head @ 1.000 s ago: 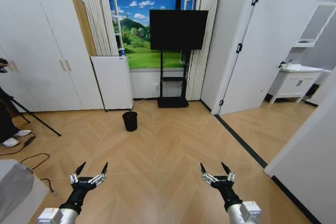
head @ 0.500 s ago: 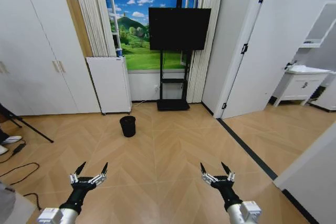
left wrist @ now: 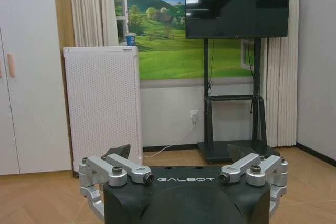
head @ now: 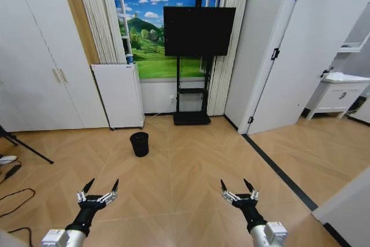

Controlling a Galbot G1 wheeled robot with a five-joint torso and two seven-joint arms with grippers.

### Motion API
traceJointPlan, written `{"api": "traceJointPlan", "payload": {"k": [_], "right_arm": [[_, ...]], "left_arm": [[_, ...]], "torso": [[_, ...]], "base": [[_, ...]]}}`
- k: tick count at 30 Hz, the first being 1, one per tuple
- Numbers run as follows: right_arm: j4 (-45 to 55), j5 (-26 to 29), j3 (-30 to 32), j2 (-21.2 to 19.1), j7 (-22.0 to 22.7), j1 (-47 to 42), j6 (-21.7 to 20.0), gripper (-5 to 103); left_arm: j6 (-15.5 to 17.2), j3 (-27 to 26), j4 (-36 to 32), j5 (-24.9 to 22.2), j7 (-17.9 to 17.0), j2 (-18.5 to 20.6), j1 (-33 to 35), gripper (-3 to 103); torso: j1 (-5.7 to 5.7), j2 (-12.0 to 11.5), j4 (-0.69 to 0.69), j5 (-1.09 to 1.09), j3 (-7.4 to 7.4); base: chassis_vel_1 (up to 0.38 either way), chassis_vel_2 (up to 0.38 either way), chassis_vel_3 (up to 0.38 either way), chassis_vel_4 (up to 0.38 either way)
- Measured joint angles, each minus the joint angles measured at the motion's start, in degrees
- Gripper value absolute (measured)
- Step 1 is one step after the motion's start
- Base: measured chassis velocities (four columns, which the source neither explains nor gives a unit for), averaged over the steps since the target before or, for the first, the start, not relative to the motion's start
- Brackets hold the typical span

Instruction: Pick up the trash bin and place the garbage on the floor into it.

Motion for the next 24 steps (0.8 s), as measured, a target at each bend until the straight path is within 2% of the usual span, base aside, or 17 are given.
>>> {"api": "traceJointPlan", "payload": {"k": [24], "right_arm": [[0.0, 0.0, 0.0, 0.0, 0.0, 0.0, 0.0, 100]], "left_arm": [[0.0, 0.0, 0.0, 0.0, 0.0, 0.0, 0.0, 100]], "torso": [[0.02, 0.0, 0.02, 0.00, 0.01]], "base": [[-0.152, 0.146, 0.143, -0.145]]}}
